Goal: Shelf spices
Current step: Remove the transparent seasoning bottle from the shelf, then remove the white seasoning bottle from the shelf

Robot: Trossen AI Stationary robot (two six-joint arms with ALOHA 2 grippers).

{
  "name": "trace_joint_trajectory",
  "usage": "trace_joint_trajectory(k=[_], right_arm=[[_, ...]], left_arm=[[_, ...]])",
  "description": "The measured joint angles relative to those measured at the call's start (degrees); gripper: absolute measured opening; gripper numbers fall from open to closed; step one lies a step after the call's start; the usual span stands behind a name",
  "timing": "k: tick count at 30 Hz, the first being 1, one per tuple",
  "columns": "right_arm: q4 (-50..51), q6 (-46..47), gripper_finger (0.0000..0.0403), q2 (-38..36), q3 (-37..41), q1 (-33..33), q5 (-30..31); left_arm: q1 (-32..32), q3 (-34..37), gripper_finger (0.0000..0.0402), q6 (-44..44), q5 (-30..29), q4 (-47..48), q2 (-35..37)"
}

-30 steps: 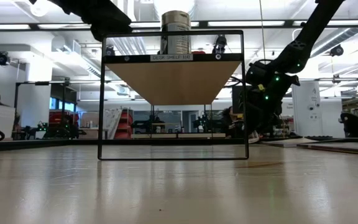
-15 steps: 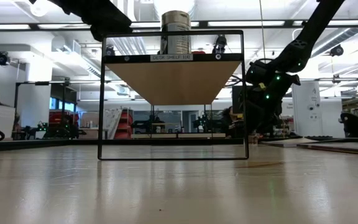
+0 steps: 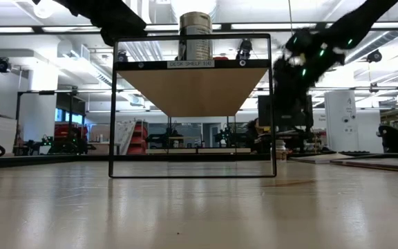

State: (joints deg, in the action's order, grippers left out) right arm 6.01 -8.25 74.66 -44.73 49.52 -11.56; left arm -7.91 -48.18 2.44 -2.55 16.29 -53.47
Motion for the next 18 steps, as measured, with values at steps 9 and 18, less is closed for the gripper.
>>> trace_joint_trajectory(k=[9,18], right_arm=[[2.5,-0.8,0.0199,-13.4,-5.2,-0.9,-5.4],[9.3,-3.4,0.0199,-3.7,-23.7,-2.9,-12.2]], left_arm=[[0.0,0.0,0.0133,-2.2,-7.1,-0.1,0.2],[-0.1,0.0,0.0133,-4.4,-11.5,-3.5,2.6]])
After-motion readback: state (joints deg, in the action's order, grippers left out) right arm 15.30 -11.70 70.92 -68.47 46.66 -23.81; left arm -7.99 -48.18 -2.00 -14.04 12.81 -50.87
